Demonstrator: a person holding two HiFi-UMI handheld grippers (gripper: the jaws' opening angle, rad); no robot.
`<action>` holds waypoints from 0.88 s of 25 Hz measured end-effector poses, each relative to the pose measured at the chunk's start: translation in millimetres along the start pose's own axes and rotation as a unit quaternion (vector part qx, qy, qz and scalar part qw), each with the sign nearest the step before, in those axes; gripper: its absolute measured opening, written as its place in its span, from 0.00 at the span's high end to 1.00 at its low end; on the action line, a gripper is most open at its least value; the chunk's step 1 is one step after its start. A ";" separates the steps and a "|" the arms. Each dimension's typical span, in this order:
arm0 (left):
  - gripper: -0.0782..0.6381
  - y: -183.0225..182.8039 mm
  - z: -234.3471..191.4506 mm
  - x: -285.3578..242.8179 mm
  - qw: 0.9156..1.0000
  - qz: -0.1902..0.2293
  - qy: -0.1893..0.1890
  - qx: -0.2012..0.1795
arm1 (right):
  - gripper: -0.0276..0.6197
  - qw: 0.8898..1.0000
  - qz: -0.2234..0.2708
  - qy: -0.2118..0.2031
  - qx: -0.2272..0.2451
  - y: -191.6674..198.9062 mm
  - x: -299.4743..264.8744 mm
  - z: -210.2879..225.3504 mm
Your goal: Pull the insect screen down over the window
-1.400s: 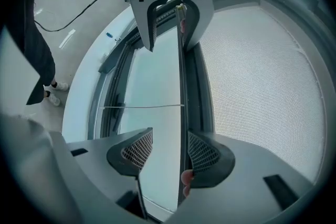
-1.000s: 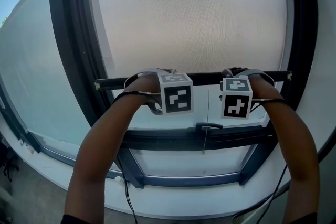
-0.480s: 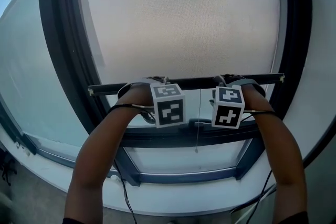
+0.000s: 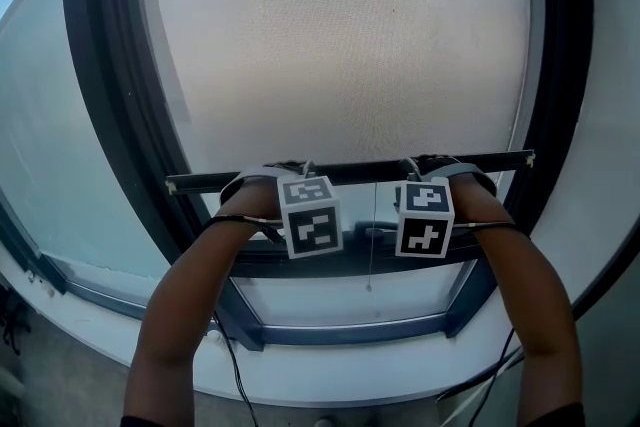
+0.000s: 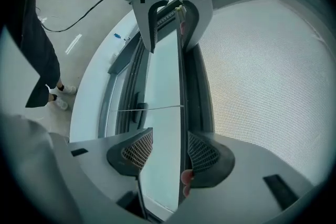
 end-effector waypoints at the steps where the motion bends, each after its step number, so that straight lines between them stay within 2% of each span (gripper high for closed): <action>1: 0.55 -0.5 2.9 -2.3 1.000 -0.001 0.000 0.000 | 0.64 1.000 -0.001 -0.002 0.000 0.9 -2.3 -2.7; 6: 0.55 -0.4 13.2 -10.0 1.000 -0.001 0.006 -0.001 | 0.64 1.000 0.004 -0.004 -0.001 2.3 -10.8 -13.3; 14: 0.55 -0.7 23.0 -17.5 1.000 -0.011 -0.011 -0.016 | 0.64 1.000 0.000 -0.003 -0.001 2.7 -18.2 -20.9; 22: 0.55 6.4 63.4 -57.4 1.000 -0.007 0.001 -0.017 | 0.64 1.000 -0.007 -0.026 0.000 3.5 -61.4 -56.4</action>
Point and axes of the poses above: the fingertips, and each gripper's own axes: x backward along the fingers, z to its right, y out of its underside, the point moved 6 cm from there along x, backward along the fingers, and after that the axes turned 7 degrees about -y, right-handed, at the moved point
